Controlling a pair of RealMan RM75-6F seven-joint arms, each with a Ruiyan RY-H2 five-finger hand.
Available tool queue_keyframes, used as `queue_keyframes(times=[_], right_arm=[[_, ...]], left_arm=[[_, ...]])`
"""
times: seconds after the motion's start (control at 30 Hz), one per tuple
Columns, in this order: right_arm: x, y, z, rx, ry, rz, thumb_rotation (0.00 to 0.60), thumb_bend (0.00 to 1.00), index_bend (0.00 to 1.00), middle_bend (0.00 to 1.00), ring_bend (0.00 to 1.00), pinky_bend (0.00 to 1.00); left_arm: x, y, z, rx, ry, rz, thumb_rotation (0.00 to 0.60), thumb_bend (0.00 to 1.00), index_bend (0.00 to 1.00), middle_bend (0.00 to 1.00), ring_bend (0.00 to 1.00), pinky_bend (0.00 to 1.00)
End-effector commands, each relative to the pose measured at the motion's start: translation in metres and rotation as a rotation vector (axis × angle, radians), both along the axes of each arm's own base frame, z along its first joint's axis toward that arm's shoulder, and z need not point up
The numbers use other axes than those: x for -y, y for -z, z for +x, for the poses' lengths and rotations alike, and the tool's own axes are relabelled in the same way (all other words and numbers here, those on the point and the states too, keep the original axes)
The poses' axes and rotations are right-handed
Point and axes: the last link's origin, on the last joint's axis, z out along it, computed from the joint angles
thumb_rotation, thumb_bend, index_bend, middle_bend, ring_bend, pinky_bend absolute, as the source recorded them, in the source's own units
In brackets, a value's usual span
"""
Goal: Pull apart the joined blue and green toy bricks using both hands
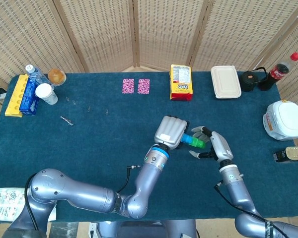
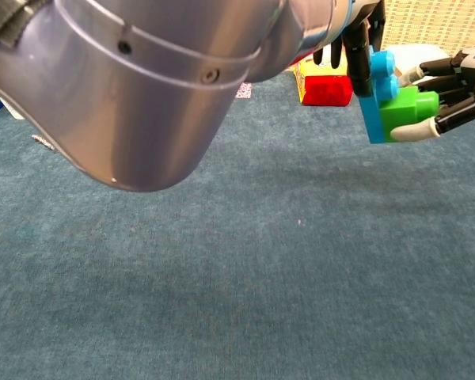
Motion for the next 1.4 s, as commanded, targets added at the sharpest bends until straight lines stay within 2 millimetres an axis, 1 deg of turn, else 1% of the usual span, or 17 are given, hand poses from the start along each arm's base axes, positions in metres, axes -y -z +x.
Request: queue_keyframes(times=[0.03,0.17,0.23,0.33,0.47,0.63,0.83,1.0,1.1,1.17,1.3,1.4], right_arm=[[0.004,0.002,0.001,0.019,0.013,-0.015,0.6,0.23,0.4,0.51,0.54,0.45],[0.008,0.004,0.001,0.034,0.036,-0.045,0.6,0.25,0.54,0.61,0.66,0.54],[0.011,0.004,-0.001,0.039,0.055,-0.075,0.6,0.26,0.59,0.64,0.7,0.58],[0.012,0.003,-0.003,0.046,0.07,-0.091,0.6,0.27,0.61,0.66,0.72,0.59],[0.012,0.003,-0.005,0.04,0.066,-0.082,0.6,0.27,0.61,0.66,0.72,0.59],[0.011,0.0,-0.007,0.037,0.061,-0.063,0.6,0.27,0.62,0.66,0.71,0.59],[0.009,-0.005,-0.01,0.038,0.061,-0.053,0.6,0.27,0.62,0.66,0.71,0.59],[0.008,-0.009,-0.014,0.015,0.055,-0.046,0.6,0.26,0.62,0.66,0.71,0.58],[0.006,-0.013,-0.02,-0.044,0.041,-0.03,0.6,0.26,0.62,0.65,0.69,0.57],[0.004,-0.013,-0.024,-0.098,0.026,-0.012,0.6,0.26,0.62,0.64,0.67,0.56],[0.001,-0.01,-0.035,-0.233,-0.008,0.039,0.6,0.26,0.6,0.61,0.62,0.52],[0.0,-0.005,-0.038,-0.297,-0.032,0.065,0.6,0.26,0.57,0.57,0.58,0.48]], left_arm=[[0.001,-0.001,0.0,0.019,-0.013,-0.016,0.6,0.34,0.8,0.6,0.47,0.42],[0.003,0.0,0.0,0.018,-0.014,-0.024,0.6,0.34,0.79,0.6,0.47,0.42],[0.004,0.0,-0.001,0.012,-0.012,-0.024,0.6,0.34,0.79,0.6,0.47,0.42],[0.002,-0.001,-0.002,0.002,-0.01,-0.019,0.6,0.34,0.79,0.6,0.47,0.42],[-0.001,-0.003,-0.005,-0.039,0.004,-0.014,0.6,0.34,0.79,0.6,0.47,0.42],[-0.003,-0.005,-0.01,-0.152,0.041,-0.006,0.6,0.34,0.79,0.6,0.47,0.42],[-0.002,-0.006,-0.011,-0.24,0.082,0.001,0.6,0.34,0.79,0.6,0.47,0.42],[-0.001,-0.007,-0.011,-0.256,0.099,-0.002,0.6,0.34,0.79,0.6,0.47,0.42],[-0.001,-0.012,-0.013,-0.254,0.117,0.017,0.6,0.34,0.79,0.6,0.47,0.42],[-0.003,-0.016,-0.017,-0.259,0.132,0.034,0.6,0.34,0.79,0.6,0.47,0.42],[-0.008,-0.026,-0.032,-0.249,0.117,0.047,0.6,0.34,0.8,0.6,0.47,0.42],[-0.011,-0.034,-0.042,-0.235,0.103,0.054,0.6,0.34,0.79,0.6,0.47,0.42]])
